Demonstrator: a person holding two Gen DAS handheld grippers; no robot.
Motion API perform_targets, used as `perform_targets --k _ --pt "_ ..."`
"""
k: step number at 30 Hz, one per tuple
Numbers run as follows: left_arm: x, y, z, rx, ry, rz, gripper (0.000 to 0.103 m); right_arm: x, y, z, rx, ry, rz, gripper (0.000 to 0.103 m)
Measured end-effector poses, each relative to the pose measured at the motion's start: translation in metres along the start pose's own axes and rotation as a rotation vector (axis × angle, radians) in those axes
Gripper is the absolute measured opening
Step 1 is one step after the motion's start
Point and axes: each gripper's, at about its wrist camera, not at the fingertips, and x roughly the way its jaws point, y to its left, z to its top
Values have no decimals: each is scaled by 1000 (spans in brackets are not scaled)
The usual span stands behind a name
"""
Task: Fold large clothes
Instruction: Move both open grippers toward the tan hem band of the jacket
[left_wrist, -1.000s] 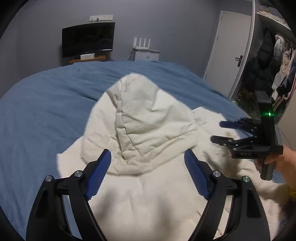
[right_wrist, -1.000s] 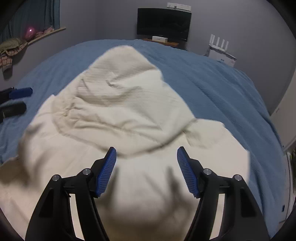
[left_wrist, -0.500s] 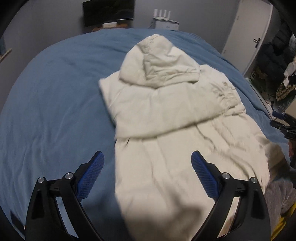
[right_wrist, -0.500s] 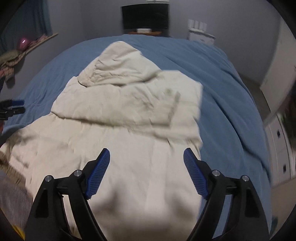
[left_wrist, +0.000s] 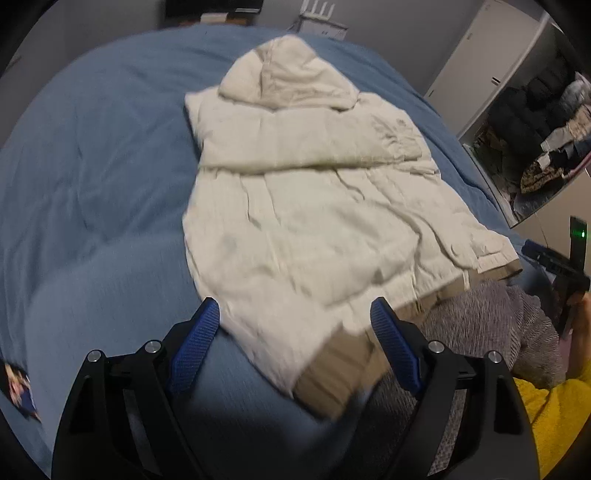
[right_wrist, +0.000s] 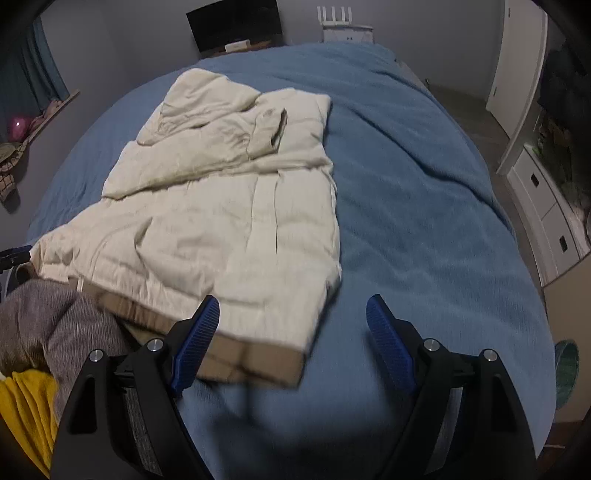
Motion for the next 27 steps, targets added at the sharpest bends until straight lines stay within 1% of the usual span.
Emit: perform_targets --k 6,9,11,14,16,17,18,19,20,21,22,23,24,27 --pt "3 10 -5 -78 40 -45 81 8 0 -13 21 44 50 78" --pt "9 3 -3 -72 56 -48 81 19 -1 -14 43 69 77 78" --pt "15 -3 -1 -50 65 -41 83 27 2 -12 46 80 94 78" --pt "23 -1 0 -35 81 -37 83 42 9 -8 33 116 125 78" --pt "24 -1 -1 -29 86 -37 83 50 14 -6 11 129 126 78" --pt "23 -3 -2 -10 90 -36 83 54 19 -3 -13 130 116 77" --pt "23 -5 -4 10 90 -30 76 55 21 -2 -25 121 109 66" --pt "22 -6 -5 37 90 -14 66 56 22 0 -34 105 96 56" --pt "22 -6 -6 62 89 -6 53 55 22 2 -39 90 89 35" --pt "21 -5 -8 92 83 15 42 53 20 6 -37 69 103 24" --pt "20 -3 -8 112 69 41 34 51 19 8 -39 56 108 20" --pt "17 2 -7 98 55 17 31 46 20 12 -53 28 102 12" --pt "15 6 -5 81 42 -3 30 41 21 15 -66 5 94 9" --pt "3 4 8 105 -18 -6 29 28 23 31 -94 -50 77 8"
